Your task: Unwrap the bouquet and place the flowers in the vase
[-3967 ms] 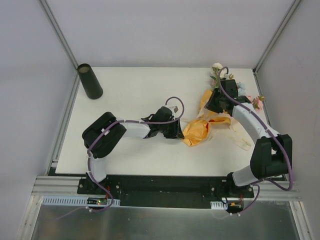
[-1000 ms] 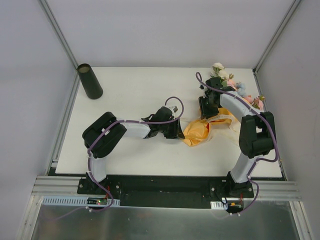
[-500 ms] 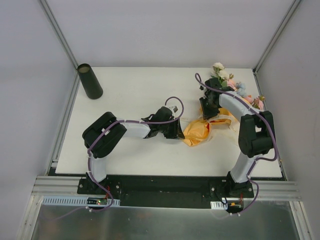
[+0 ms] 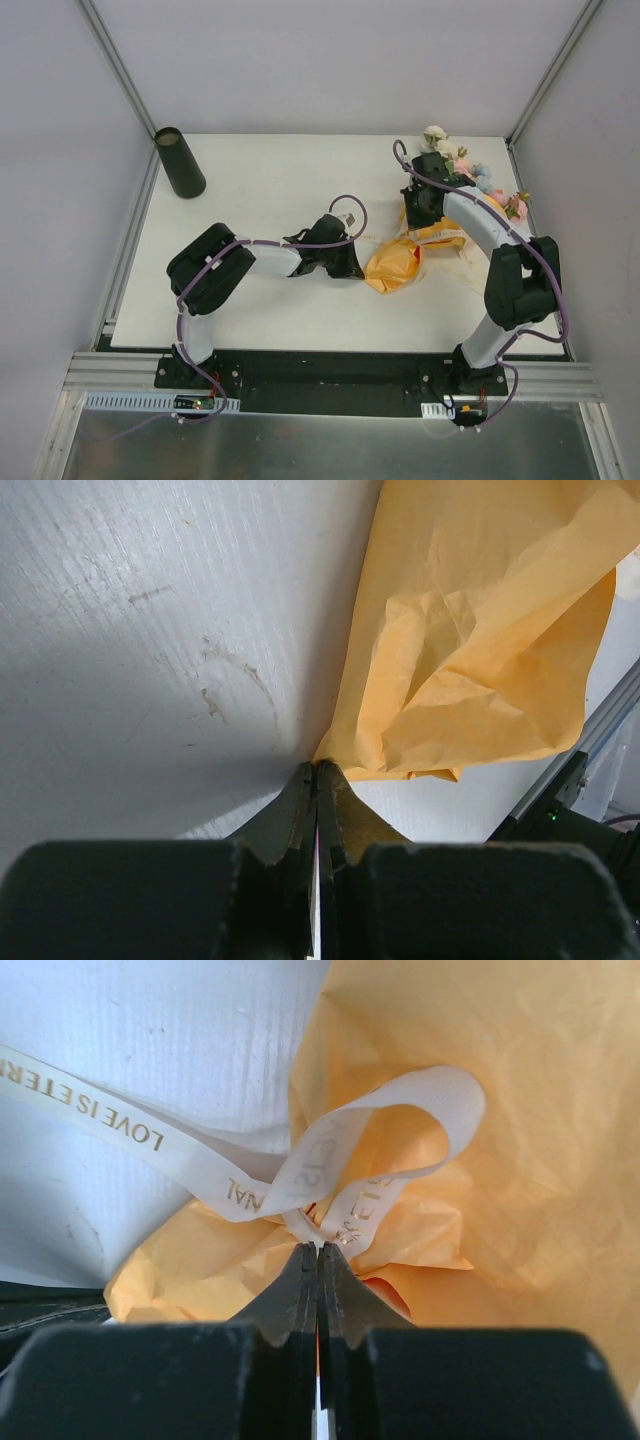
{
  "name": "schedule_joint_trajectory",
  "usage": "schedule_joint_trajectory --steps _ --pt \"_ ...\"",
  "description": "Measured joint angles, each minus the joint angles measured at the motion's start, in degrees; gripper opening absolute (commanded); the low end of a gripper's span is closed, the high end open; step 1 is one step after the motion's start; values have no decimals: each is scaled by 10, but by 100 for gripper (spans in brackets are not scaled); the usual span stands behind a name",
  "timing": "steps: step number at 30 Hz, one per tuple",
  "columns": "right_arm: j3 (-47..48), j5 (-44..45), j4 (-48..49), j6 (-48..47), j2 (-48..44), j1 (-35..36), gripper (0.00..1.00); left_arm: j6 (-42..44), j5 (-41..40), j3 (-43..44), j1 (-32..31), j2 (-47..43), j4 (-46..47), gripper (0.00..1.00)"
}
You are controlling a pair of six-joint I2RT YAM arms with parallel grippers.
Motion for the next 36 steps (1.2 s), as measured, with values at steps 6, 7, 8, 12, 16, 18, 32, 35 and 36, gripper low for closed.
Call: schedule_joint_trajectory --steps 6,7,8,12,16,18,32,35,36 --pt "-4 -1 19 21 -14 0 2 0 1 0 0 0 1 0" --pt "-5 -3 19 22 -14 0 9 0 1 0 0 0 1 0" --pt "-6 -5 19 23 -14 0 13 0 1 0 0 0 1 0" --pt "-15 -5 21 14 -14 0 22 0 2 0 0 0 1 0" --pt "-22 -5 16 -2 -14 -1 26 -1 2 0 0 0 1 0" --pt "-22 -7 17 -7 -13 -2 29 -1 2 0 0 0 1 0" --pt "-21 -50 18 -26 26 -8 28 -1 2 0 0 0 1 0" --pt "-21 -50 18 -28 27 -8 26 -1 2 0 0 0 1 0" --pt "-21 -49 17 -28 27 -8 26 -1 2 0 0 0 1 0"
